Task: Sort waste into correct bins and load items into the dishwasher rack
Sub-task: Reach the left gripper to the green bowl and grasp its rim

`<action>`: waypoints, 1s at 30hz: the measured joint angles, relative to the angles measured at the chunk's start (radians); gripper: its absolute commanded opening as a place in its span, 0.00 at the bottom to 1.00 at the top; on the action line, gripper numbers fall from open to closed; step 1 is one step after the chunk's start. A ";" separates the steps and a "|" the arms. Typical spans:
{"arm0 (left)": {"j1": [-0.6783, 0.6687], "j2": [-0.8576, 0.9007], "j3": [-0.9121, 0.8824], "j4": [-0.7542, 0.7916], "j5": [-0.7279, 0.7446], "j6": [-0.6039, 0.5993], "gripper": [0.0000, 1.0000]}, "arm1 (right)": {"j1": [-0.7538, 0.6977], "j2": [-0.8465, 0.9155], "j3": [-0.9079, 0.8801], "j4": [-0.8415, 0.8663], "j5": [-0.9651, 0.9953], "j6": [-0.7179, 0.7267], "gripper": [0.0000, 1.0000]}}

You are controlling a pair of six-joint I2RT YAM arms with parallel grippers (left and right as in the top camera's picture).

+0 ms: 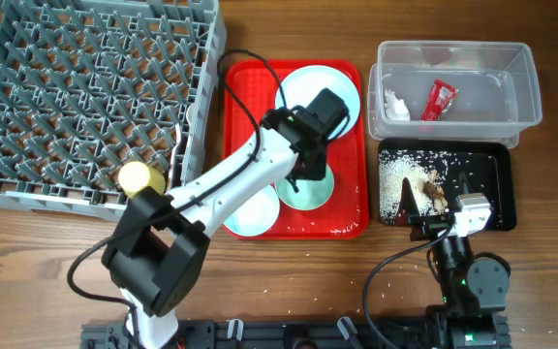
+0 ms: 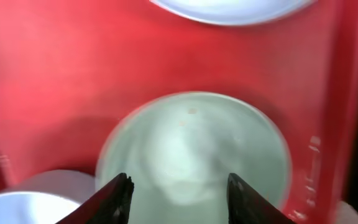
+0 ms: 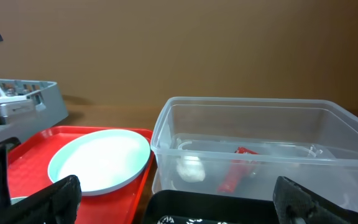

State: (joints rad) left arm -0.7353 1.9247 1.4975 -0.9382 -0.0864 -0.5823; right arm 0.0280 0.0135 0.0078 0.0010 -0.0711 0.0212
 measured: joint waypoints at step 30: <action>0.093 0.130 -0.003 0.003 0.084 0.104 0.27 | 0.000 0.000 0.000 0.000 0.000 0.000 1.00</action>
State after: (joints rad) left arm -0.6422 2.0552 1.4948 -0.9356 -0.0021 -0.4786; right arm 0.0280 0.0135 0.0078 0.0010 -0.0708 0.0212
